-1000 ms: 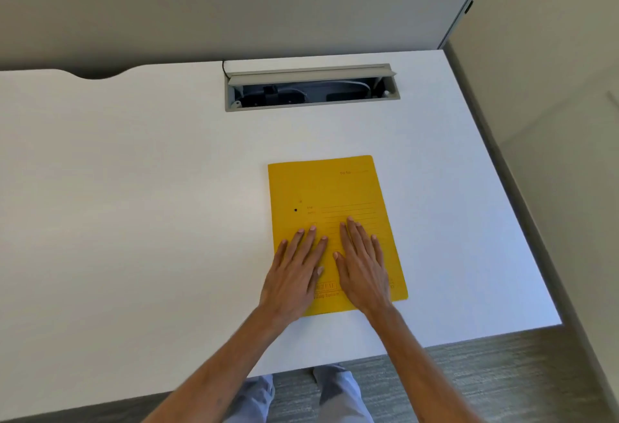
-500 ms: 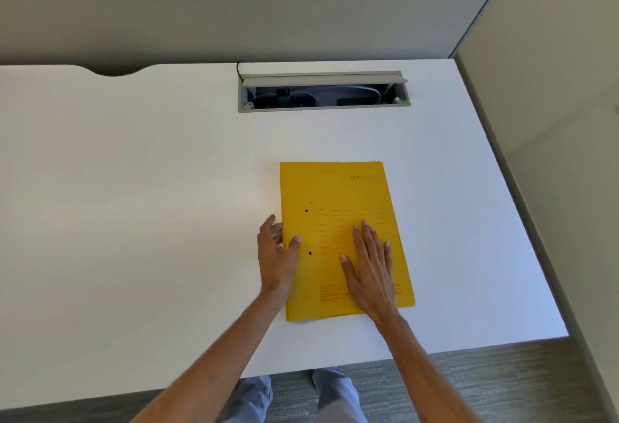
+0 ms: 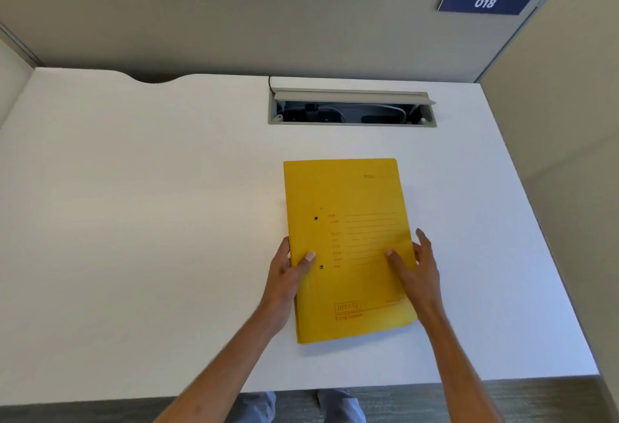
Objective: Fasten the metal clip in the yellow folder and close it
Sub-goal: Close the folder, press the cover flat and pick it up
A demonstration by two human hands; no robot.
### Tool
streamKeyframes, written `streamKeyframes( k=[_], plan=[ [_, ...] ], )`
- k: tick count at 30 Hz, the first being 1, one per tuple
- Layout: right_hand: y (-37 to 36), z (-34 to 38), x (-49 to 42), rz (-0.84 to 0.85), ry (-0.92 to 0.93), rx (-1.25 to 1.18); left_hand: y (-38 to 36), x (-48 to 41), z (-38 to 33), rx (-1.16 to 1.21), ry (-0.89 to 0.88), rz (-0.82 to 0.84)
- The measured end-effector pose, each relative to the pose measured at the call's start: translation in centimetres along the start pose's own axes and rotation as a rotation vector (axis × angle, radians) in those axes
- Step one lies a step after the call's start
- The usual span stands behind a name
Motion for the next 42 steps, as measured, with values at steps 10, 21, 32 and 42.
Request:
streamKeyframes(
  k=[10,21,32,42],
  plan=[
    [-9.5,10.6,-1.7,0.427,-0.095,-0.323,12.3,-1.6,-9.2,0.091,-0.004,-0.154],
    [-23.6,22.9,-7.4,0.42,-0.023,-0.258,24.6,-10.7,-19.0,-0.062,-0.099,-0.477],
    [-30.2,25.6,-16.3,0.247,-0.126,-0.107,27.7,-21.7,-23.7,-0.353,-0.189,-0.514],
    [-31.5,26.3,-19.6,0.217,-0.049,0.106,26.7,-24.8,-24.5,-0.49,-0.196,-0.597]
  ],
)
Point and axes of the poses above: each hand's wrist, its own x-axis away from the middle knuckle, its own y-axis out of the back of the hand, z = x × y, the point moved 4 cm from there along -x, towards the middle knuckle
